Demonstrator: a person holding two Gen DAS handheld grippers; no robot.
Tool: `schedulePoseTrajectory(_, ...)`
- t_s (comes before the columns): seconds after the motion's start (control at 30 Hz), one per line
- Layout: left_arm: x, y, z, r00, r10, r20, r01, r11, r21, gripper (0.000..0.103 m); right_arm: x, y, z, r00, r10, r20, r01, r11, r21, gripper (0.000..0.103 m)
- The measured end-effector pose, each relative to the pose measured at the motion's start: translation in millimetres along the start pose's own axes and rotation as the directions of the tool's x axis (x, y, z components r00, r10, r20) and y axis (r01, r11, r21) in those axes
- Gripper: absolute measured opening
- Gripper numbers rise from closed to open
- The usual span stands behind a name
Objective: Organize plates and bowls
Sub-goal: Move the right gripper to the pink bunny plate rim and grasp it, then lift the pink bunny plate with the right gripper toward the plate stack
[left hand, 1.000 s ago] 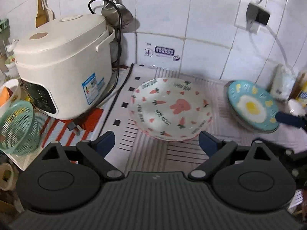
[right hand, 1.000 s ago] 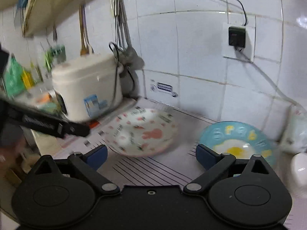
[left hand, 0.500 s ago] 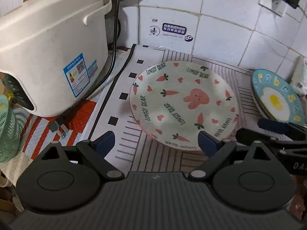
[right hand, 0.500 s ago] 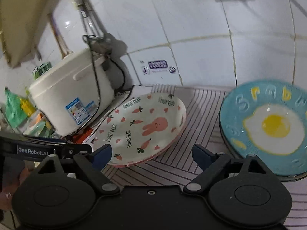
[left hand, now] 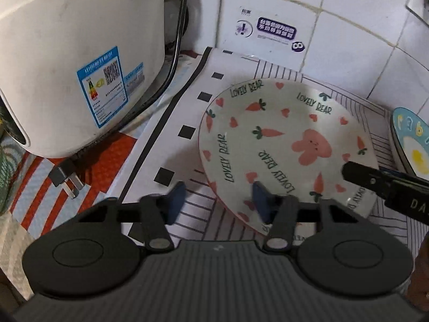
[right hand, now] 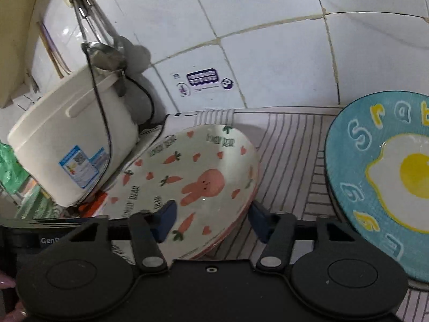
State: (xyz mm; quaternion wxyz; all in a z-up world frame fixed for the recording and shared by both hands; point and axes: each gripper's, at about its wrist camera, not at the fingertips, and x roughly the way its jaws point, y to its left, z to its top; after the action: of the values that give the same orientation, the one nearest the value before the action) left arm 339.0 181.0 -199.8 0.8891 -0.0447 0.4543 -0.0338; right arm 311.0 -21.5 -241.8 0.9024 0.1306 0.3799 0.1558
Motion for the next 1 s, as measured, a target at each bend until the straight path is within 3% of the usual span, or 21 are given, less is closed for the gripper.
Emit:
schedulePoseTrajectory(0.03, 1.4, 1.7, 0.4, 1.0, -0.02, 0.004, 0.02, 1.0, 0.0, 0.039, 1.1, -0.9, -0.7, 1.0, -0.015, 0.003, 0.015, 1.0, -0.013, 0.045)
schedulePoseTrajectory(0.07, 2.4, 2.0, 0.3, 0.999, -0.036, 0.012, 0.036, 0.999, 0.01, 0.037, 1.8, -1.8, -1.5, 1.0, -0.027, 0.006, 0.027, 0.999, -0.023, 0.041)
schedulePoseTrajectory(0.13, 3.8, -0.4, 0.4, 0.999, -0.033, 0.027, 0.032, 0.999, 0.04, 0.033, 4.0, -5.1, -2.1, 0.999, -0.042, 0.006, 0.042, 0.998, -0.039, 0.024)
schedulePoseTrajectory(0.27, 5.5, -0.1, 4.0, 0.998, -0.052, 0.017, 0.052, 0.998, 0.033, 0.03, 6.1, -13.8, -1.8, 1.0, -0.014, -0.003, 0.014, 1.0, -0.014, 0.024)
schedulePoseTrajectory(0.4, 8.3, 8.1, 7.4, 0.995, -0.096, -0.003, 0.096, 0.995, -0.021, 0.03, 13.4, -11.8, -2.0, 1.0, -0.013, 0.0, 0.013, 0.999, -0.042, 0.026)
schedulePoseTrajectory(0.6, 4.2, 9.0, 1.3, 0.994, -0.112, 0.007, 0.112, 0.994, -0.012, 0.03, 10.3, -6.9, -0.1, 1.0, -0.015, -0.019, 0.013, 0.995, -0.097, 0.027)
schedulePoseTrajectory(0.8, -18.3, -3.9, -11.2, 0.991, -0.12, 0.064, 0.118, 0.992, 0.035, 0.03, -15.8, -6.5, -2.1, 1.0, -0.009, 0.0, 0.009, 0.992, -0.129, 0.027)
schedulePoseTrajectory(1.0, -45.4, -36.2, -10.0, 0.977, -0.189, 0.097, 0.181, 0.98, 0.085, 0.03, -64.1, -13.2, 0.6, 0.997, -0.044, 0.06, 0.05, 0.994, -0.1, 0.027)
